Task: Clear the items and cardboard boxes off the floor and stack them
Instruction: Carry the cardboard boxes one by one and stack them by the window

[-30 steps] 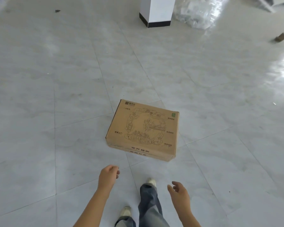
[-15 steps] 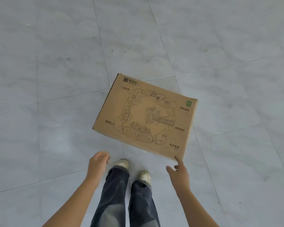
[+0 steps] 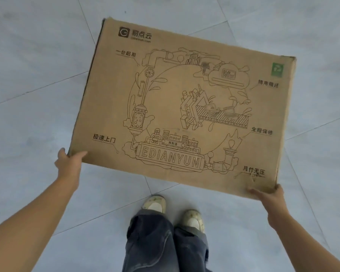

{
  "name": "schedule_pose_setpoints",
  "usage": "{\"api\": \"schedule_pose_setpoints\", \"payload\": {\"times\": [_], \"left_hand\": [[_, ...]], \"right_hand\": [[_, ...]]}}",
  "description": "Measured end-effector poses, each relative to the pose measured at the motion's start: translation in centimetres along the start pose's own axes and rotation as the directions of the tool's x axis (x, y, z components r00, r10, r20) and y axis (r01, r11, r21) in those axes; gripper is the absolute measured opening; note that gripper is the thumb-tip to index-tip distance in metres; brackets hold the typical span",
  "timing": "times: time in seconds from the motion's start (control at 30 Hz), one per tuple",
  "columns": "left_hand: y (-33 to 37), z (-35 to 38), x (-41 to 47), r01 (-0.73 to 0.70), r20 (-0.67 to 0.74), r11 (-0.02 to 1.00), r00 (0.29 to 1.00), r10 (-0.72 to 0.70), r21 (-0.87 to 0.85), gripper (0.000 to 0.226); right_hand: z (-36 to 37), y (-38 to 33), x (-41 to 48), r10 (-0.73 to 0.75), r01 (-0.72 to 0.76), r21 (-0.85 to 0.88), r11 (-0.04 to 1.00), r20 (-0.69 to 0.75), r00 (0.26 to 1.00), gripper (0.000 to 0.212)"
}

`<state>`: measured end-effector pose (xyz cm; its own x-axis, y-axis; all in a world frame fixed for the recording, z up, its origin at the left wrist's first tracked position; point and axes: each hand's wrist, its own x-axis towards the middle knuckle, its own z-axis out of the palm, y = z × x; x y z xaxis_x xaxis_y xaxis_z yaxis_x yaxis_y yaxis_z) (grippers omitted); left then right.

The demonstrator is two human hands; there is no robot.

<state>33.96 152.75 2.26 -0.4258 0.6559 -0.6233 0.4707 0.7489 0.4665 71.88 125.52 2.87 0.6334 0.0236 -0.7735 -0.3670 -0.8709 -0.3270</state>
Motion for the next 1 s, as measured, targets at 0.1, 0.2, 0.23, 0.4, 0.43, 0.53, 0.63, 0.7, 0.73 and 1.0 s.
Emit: {"api": "schedule_pose_setpoints", "payload": {"times": [0.1, 0.2, 0.23, 0.4, 0.43, 0.53, 0.63, 0.7, 0.73, 1.0], "left_hand": [[0.0, 1.0, 1.9, -0.008, 0.044, 0.997, 0.999, 0.011, -0.072, 0.05], [0.1, 0.4, 1.7, -0.005, 0.059, 0.994, 0.998, 0.011, -0.111, 0.046], [0.5, -0.1, 1.3, -0.012, 0.05, 0.993, 0.999, 0.018, -0.121, 0.046], [5.8, -4.6, -2.3, -0.084, -0.018, 0.965, 0.996, 0.082, -0.248, 0.034], [7.4, -5.9, -3.5, -0.1, -0.03, 0.957, 0.995, 0.095, -0.274, 0.028], [12.0, -10.5, -7.0, -0.145, -0.058, 0.938, 0.989, 0.134, -0.316, 0.034], [15.5, -16.0, -10.7, -0.218, -0.12, 0.934, 0.974, 0.191, -0.282, 0.05], [16.5, -20.1, -13.8, -0.246, -0.164, 0.951, 0.962, 0.217, -0.185, 0.061], [16.4, -22.2, -15.6, -0.233, -0.197, 0.961, 0.959, 0.202, -0.15, 0.063], [2.9, -40.1, -31.2, -0.04, -0.462, 0.982, 0.885, -0.05, -0.183, 0.077]], "right_hand": [[-0.3, -0.2, 0.6, -0.025, 0.023, 0.029, 0.999, 0.071, 0.997, 0.077], [-0.7, -0.4, 0.1, -0.048, 0.045, 0.09, 0.995, 0.032, 0.998, 0.054], [-1.0, -0.7, -0.4, -0.052, 0.05, 0.097, 0.994, 0.017, 0.999, 0.05], [-4.0, -3.5, -5.4, -0.094, 0.106, 0.205, 0.973, -0.067, 0.993, 0.052], [-4.9, -5.0, -7.0, -0.104, 0.124, 0.244, 0.962, -0.094, 0.99, 0.049], [-8.1, -10.4, -11.6, -0.154, 0.193, 0.383, 0.903, -0.131, 0.979, 0.03], [-11.2, -16.4, -15.7, -0.25, 0.282, 0.396, 0.874, -0.132, 0.959, 0.024], [-12.9, -20.0, -18.6, -0.335, 0.341, 0.364, 0.867, -0.082, 0.939, 0.034], [-13.6, -21.2, -19.8, -0.381, 0.374, 0.327, 0.868, -0.047, 0.924, 0.04], [-12.3, -22.0, -35.3, -0.599, 0.607, 0.069, 0.792, 0.282, 0.749, 0.065]]}}
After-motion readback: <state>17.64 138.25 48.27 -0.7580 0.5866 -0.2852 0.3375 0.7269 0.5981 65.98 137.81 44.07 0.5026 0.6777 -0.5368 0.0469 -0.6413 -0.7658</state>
